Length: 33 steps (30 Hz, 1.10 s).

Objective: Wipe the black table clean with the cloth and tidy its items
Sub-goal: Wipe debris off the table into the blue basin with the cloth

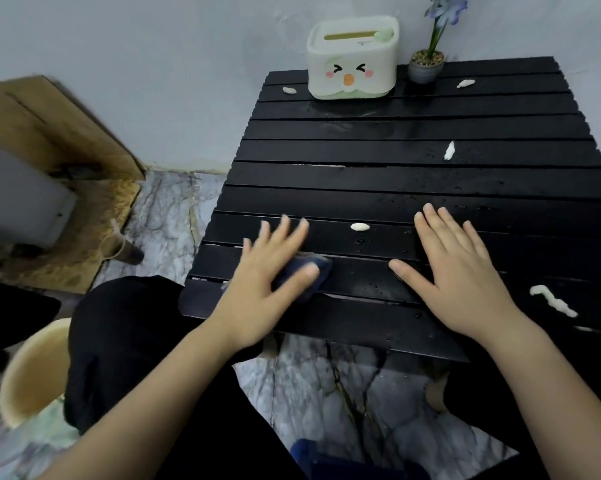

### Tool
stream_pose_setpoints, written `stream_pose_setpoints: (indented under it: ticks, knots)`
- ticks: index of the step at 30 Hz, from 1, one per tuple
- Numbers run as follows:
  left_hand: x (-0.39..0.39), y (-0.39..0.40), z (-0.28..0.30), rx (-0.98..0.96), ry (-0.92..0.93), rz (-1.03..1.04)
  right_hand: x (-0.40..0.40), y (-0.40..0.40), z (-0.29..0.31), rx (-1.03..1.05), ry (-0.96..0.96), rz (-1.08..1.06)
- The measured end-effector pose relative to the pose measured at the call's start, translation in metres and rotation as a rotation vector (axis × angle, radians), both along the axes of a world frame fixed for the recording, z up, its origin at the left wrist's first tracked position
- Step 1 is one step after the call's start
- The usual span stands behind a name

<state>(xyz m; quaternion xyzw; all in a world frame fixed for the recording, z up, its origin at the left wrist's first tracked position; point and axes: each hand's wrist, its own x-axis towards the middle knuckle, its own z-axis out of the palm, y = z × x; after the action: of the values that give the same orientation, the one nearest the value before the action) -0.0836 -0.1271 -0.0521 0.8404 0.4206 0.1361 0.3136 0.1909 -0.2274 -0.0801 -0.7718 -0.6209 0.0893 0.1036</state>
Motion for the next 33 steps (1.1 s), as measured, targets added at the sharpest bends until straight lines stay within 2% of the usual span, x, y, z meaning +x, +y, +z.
stream_pose_setpoints:
  ticks: [2, 4, 8, 13, 18, 20, 26, 30, 31, 33]
  knots:
    - [0.003, 0.009, 0.006, 0.062, -0.037, 0.184, 0.0, 0.0, 0.0, 0.001, -0.002, 0.0]
    - [0.014, 0.008, 0.003, 0.135, 0.086, 0.278, 0.0, 0.0, -0.001, 0.007, -0.004, 0.001]
    - [0.031, -0.012, -0.021, 0.226, 0.338, 0.226, 0.001, 0.0, -0.001, 0.019, -0.004, 0.0]
    - [0.042, 0.023, -0.028, 0.275, 0.359, 0.319, 0.001, 0.0, -0.002, 0.017, -0.013, 0.005]
    - [0.044, 0.089, -0.03, 0.276, 0.425, 0.411, 0.001, -0.001, -0.002, 0.012, -0.017, 0.004]
    - [0.041, 0.095, -0.03, 0.27, 0.442, 0.388, 0.001, -0.001, -0.003, 0.007, -0.018, 0.008]
    - [0.039, 0.005, -0.028, 0.297, 0.34, 0.209, 0.001, 0.0, -0.002, -0.01, -0.004, 0.003]
    - [0.051, -0.051, -0.024, 0.331, 0.237, -0.024, 0.001, 0.0, -0.001, -0.006, 0.0, 0.004]
    - [0.051, -0.053, -0.02, 0.288, 0.196, -0.044, 0.0, 0.0, 0.0, -0.007, 0.004, 0.004]
    - [0.041, -0.042, -0.01, 0.225, 0.098, 0.061, 0.001, -0.001, 0.002, -0.016, 0.019, 0.007]
